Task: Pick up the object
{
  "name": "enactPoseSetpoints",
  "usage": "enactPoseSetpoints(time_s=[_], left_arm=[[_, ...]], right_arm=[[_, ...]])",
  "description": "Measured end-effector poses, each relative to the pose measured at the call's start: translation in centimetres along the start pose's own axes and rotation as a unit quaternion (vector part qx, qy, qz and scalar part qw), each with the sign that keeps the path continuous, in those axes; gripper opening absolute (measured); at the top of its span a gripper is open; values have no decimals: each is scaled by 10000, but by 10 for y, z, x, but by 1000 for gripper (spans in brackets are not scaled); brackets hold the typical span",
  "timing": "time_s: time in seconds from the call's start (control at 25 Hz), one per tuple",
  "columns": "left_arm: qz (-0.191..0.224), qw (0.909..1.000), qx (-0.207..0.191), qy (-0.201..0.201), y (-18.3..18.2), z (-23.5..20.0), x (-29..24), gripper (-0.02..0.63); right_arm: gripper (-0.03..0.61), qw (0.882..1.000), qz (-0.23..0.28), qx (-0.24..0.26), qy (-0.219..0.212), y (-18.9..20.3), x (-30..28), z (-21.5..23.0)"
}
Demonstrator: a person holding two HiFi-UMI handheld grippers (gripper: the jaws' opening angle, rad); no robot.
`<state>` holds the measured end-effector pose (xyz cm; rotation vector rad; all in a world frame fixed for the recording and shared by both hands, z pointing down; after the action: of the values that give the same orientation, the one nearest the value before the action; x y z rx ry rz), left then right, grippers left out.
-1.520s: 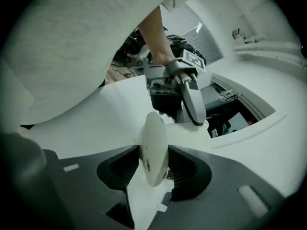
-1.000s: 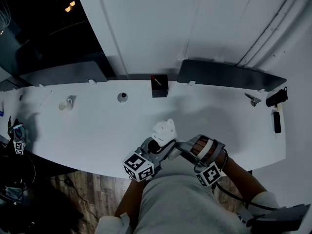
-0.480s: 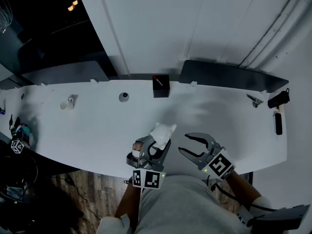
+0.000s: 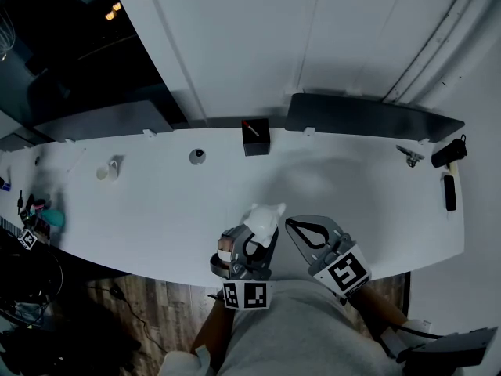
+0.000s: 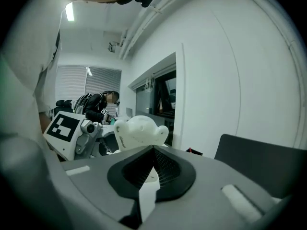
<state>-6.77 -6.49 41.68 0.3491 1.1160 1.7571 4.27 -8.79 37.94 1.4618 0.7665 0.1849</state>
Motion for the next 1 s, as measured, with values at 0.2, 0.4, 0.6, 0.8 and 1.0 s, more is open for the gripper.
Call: enactPoseSetpoints(time_s=[0.2, 0.4, 0.6, 0.8, 1.0], left_arm=[[-15, 10000, 43, -32, -1, 1, 1, 140], [-68, 10000, 31, -23, -3, 2, 1, 140], [-196, 9998, 6, -4, -11, 12, 0, 140], [-373, 9992, -146, 40, -20, 25, -8, 140], [-537, 9978, -381, 108, -32, 42, -25, 140]], right_arm=[[0, 9999, 1, 134, -32, -1, -1, 0], [0, 9998, 76, -190, -4, 5, 0, 0], [0, 10000, 58, -4, -62, 10, 7, 4], [0, 9996, 180, -212, -57, 22, 20, 13], [0, 9987, 351, -358, -53, 38, 38, 33]])
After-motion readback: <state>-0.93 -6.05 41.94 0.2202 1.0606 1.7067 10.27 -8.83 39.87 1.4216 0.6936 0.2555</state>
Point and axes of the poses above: the fingertips, and each gripper's own axes: x backward along the fingers, z to its right, y out of its underside, the point moved 7 cm from there along x, backward along the fingers, and after that the axes turned 3 degrees about -z, right-handed, at the moved point
